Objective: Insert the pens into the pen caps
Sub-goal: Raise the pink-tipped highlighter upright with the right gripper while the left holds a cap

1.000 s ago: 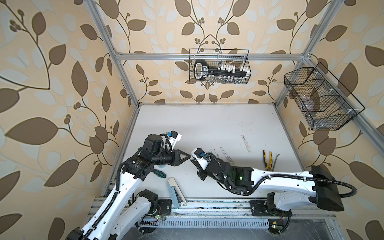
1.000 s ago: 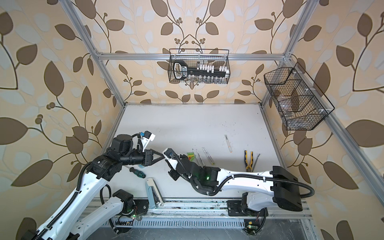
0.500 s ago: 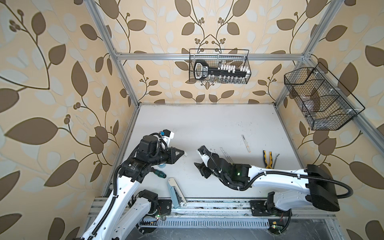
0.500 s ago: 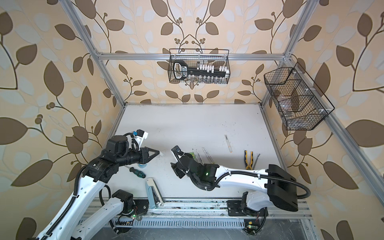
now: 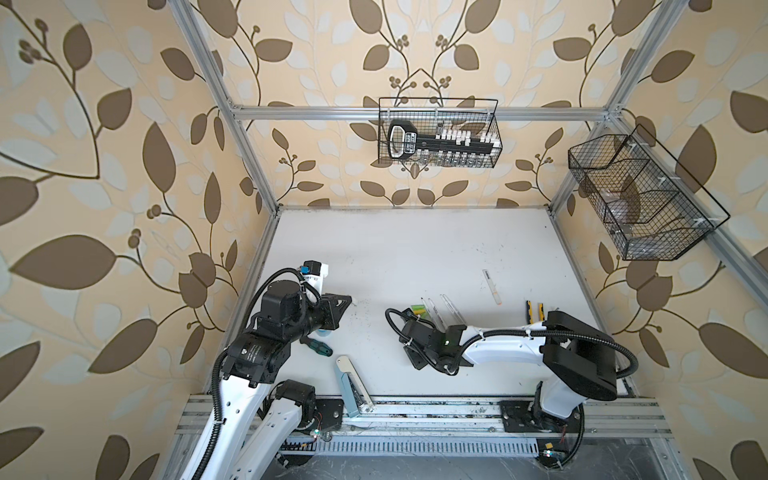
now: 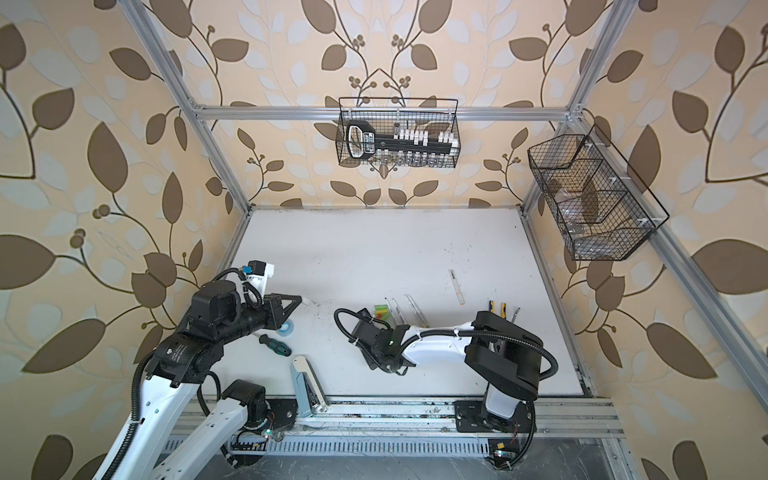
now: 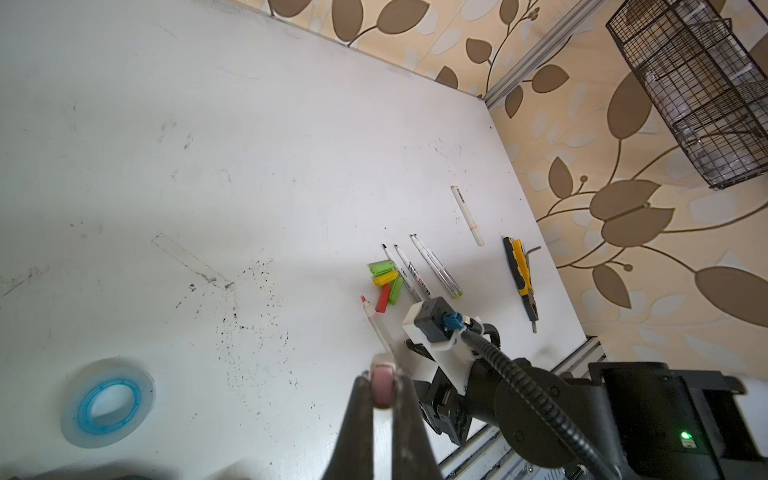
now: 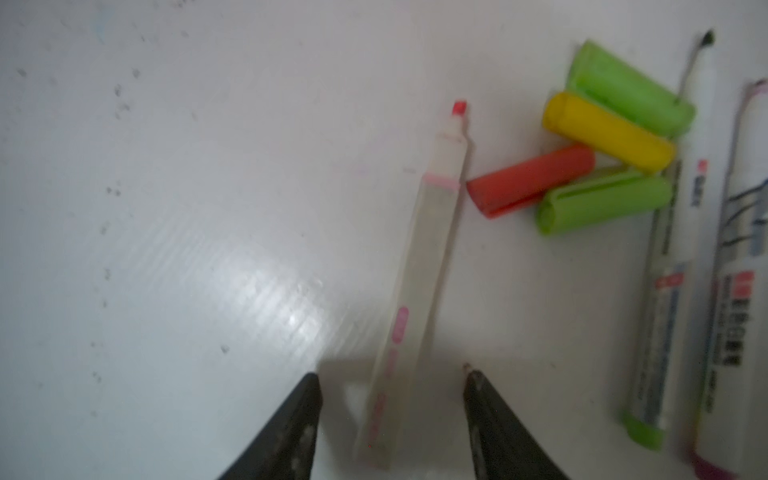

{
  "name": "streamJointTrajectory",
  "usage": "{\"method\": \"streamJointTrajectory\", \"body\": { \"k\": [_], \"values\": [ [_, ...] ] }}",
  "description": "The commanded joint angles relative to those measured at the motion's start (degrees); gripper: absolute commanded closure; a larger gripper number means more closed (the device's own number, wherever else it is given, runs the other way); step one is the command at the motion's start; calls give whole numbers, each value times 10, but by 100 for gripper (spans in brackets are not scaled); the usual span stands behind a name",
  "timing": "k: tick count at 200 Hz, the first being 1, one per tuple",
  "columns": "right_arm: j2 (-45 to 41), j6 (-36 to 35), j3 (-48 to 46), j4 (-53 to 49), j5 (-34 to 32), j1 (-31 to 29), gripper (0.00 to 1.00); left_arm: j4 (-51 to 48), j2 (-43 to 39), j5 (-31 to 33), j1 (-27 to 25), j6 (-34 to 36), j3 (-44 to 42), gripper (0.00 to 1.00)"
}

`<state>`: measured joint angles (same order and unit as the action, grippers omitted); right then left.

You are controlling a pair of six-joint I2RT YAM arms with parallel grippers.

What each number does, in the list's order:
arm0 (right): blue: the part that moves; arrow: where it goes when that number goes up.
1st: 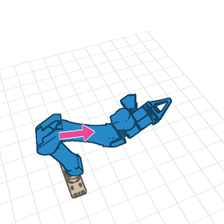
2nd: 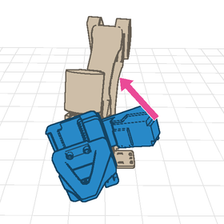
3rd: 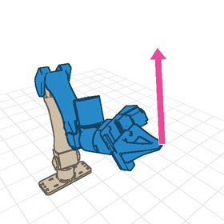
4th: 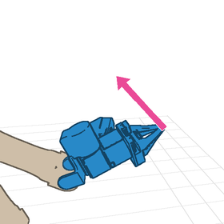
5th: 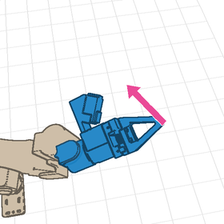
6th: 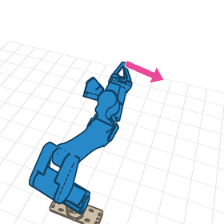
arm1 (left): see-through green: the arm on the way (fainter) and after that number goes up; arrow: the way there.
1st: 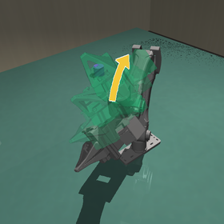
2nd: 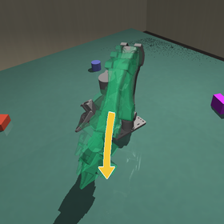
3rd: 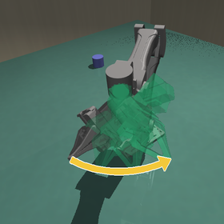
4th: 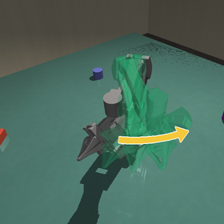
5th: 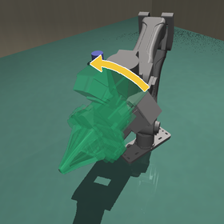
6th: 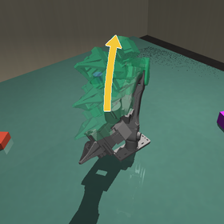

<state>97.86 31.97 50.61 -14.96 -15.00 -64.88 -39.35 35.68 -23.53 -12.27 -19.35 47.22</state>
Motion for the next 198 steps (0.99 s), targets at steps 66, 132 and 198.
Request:
{"method": "streamJointTrajectory", "body": {
  "k": [66,132,198],
  "values": [
    [64,16,45,-56,38,33,70,6,-1,1,5,18,-1,100],
    [82,-16,76,-62,41,43,85,7,1,2,5,17,-1,100],
    [2,-96,54,11,-34,-16,89,16,8,-28,16,18,-3,100]
  ]
}}
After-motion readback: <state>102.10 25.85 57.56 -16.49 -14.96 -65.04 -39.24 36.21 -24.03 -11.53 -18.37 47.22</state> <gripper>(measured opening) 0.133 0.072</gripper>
